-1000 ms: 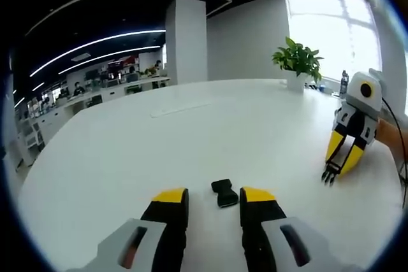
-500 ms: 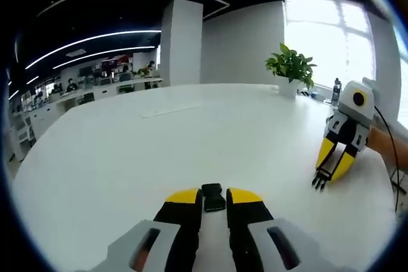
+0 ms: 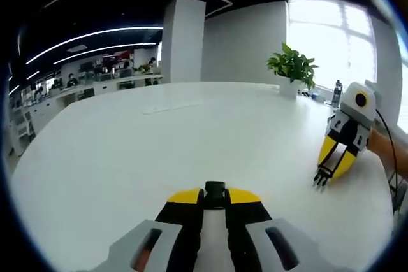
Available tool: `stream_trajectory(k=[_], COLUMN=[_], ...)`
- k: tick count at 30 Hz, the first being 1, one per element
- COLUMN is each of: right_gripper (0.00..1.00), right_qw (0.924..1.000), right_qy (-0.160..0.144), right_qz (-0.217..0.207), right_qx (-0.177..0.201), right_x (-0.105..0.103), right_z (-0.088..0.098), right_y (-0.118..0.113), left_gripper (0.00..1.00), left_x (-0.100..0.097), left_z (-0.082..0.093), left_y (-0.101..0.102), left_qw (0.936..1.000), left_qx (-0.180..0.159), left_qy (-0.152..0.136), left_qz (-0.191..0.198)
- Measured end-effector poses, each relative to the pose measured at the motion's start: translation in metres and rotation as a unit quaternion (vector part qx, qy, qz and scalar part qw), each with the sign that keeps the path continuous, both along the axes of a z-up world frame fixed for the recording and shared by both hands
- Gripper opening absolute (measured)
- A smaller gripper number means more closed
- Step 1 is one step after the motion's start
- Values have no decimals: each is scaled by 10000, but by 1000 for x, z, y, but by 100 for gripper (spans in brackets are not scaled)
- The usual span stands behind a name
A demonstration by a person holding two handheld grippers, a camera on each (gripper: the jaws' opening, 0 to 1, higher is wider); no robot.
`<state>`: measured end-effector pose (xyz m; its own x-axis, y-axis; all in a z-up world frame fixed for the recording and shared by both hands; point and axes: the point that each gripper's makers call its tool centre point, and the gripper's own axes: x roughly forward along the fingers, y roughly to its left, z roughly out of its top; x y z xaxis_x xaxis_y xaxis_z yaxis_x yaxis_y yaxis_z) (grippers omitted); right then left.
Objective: Snap the two parts of the plastic buckle together until the buckle closes and remains connected.
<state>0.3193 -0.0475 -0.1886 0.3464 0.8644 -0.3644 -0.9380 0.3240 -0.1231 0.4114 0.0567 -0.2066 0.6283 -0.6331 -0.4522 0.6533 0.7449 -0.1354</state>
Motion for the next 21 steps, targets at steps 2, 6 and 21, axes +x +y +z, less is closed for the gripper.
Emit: stream_trajectory(k=[2, 6, 21], right_gripper=[12, 12, 12], right_qw=[10000, 10000, 10000], right_qy=[6, 14, 42], right_qz=[13, 6, -34], right_qx=[-3, 14, -64], right_x=[-2, 0, 1], right_z=[0, -1, -6], right_y=[1, 0, -5], left_gripper=[12, 12, 12], left_x=[-1, -2, -22], left_z=[1, 1, 5], left_y=[-1, 0, -2], left_qw=[10000, 10000, 9990], left_qx=[-17, 19, 69], left_qy=[4, -7, -30], left_qz=[-30, -54, -441])
